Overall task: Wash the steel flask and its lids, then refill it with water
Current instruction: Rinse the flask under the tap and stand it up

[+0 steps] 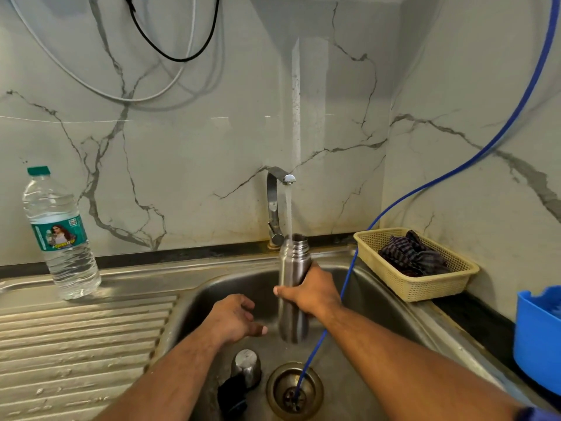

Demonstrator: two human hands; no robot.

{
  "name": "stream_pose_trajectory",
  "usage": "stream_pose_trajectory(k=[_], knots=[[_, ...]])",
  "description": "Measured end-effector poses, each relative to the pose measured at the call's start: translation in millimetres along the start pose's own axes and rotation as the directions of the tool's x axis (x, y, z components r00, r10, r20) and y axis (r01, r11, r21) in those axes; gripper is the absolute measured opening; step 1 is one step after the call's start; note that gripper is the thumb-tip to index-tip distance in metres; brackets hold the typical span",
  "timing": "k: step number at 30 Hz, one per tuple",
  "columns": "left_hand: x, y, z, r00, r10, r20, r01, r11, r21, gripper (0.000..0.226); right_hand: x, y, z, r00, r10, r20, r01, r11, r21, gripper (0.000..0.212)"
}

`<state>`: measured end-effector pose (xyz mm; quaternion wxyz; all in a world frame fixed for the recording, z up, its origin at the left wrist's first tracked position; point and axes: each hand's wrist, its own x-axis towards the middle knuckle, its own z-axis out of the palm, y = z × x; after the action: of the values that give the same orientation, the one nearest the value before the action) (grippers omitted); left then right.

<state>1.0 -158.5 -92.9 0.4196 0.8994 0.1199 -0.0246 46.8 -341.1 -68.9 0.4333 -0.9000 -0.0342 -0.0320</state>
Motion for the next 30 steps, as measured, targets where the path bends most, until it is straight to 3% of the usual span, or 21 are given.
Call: stream_pose_trajectory(k=[2, 9, 11, 13, 17, 21, 24, 30], knots=[[-4, 1, -2, 1.0, -0.003, 0.004, 0.003, 1.0, -0.001, 0.071, -2, 2, 2, 0.999, 0.007, 0.051, -0.001, 0.993, -0.117, 0.073], [-20, 11, -21, 0.999, -0.019, -0.043, 0.017, 0.999, -0.035, 0.067, -4, -3, -13, 1.0, -0.013, 0.009, 0.013, 1.0, 0.007, 0.071], [-30, 16, -29, 0.998, -0.015, -0.064, 0.01, 0.997, -0.079, 0.06, -11, -8, -19, 0.998, -0.001, 0.055, -0.002, 0.998, 0.065, 0.07], [-42, 27, -39, 0.996, -0.03, -0.084, 0.017, 0.989, -0.149, 0.048, -14, -13, -27, 0.997, -0.016, 0.077, 0.015, 1.0, 0.017, 0.072], [-55, 40, -44, 0.994, -0.021, -0.106, -0.007, 0.968, -0.251, 0.026, -15, -22, -42, 0.999, -0.052, -0.013, 0.053, 0.993, 0.102, 0.07], [-65, 19, -23, 0.992, -0.013, -0.127, 0.009, 0.999, -0.036, 0.012, -22, -36, -46, 0.994, -0.102, 0.044, 0.098, 0.99, 0.099, 0.068], [-55, 11, -21, 0.997, -0.008, -0.08, 0.023, 0.983, 0.182, 0.028, -29, -43, -44, 0.984, -0.168, 0.065, 0.17, 0.985, -0.021, 0.068], [-50, 14, -21, 0.998, 0.028, -0.064, -0.013, 0.973, 0.23, 0.036, -52, -19, -45, 0.982, -0.159, 0.104, 0.171, 0.979, -0.115, 0.062]])
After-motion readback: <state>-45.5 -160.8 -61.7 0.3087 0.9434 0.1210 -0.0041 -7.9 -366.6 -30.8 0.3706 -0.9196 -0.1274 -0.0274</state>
